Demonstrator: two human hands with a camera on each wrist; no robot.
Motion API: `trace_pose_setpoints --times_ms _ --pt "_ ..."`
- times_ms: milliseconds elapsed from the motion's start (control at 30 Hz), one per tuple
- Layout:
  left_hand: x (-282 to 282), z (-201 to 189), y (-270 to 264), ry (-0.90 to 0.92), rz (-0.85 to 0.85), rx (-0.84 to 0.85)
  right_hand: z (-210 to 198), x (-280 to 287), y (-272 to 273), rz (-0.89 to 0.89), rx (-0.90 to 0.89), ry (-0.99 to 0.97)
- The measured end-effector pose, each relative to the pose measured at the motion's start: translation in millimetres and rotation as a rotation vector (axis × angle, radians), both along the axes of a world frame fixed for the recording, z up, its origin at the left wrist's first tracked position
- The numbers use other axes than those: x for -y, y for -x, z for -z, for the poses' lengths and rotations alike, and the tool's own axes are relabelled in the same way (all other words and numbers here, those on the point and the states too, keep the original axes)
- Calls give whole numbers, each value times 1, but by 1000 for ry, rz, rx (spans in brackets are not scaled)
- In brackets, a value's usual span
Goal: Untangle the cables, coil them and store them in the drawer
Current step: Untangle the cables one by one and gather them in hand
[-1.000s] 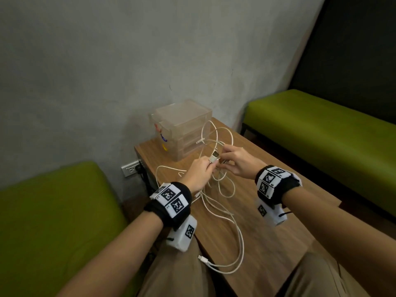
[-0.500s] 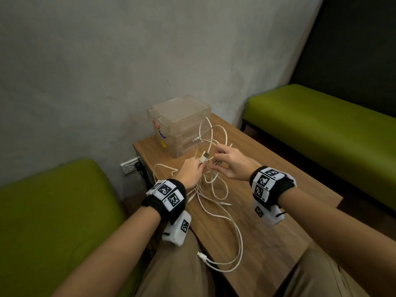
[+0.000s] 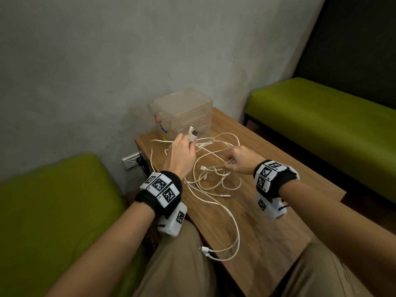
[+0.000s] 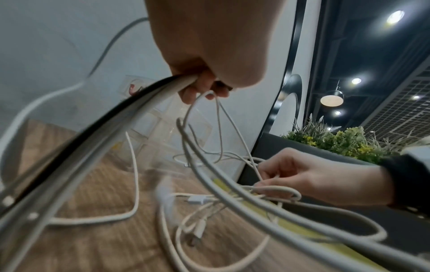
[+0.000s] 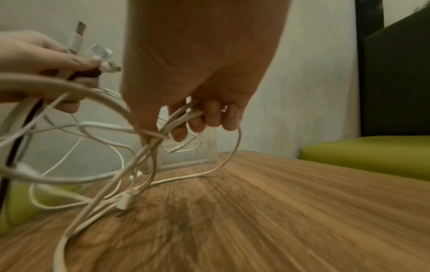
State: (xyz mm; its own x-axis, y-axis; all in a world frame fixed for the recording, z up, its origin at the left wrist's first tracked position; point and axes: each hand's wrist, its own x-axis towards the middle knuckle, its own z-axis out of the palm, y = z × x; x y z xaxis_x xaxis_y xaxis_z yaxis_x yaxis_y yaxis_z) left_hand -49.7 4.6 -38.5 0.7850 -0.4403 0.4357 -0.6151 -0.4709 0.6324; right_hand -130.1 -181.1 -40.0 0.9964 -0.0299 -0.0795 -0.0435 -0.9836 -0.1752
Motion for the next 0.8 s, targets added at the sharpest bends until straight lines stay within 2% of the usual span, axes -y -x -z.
trace_pose_setpoints --times_ms 167,233,367,500,667,800 --pt "-7 -14 4 88 8 66 -25 17 -4 -40 4 -35" --pt "-11 -20 2 106 -1 63 -34 28 -1 -59 96 -97" --pt "-18 -31 -12 204 -80 38 -31 45 14 32 232 -202" --pt "-17 -45 -13 267 -101 99 -24 41 14 60 230 -247" --pt "-33 -48 -31 309 -168 119 -32 54 14 198 299 -347" --pt "-40 -49 -34 339 -223 116 -43 63 24 181 220 -314"
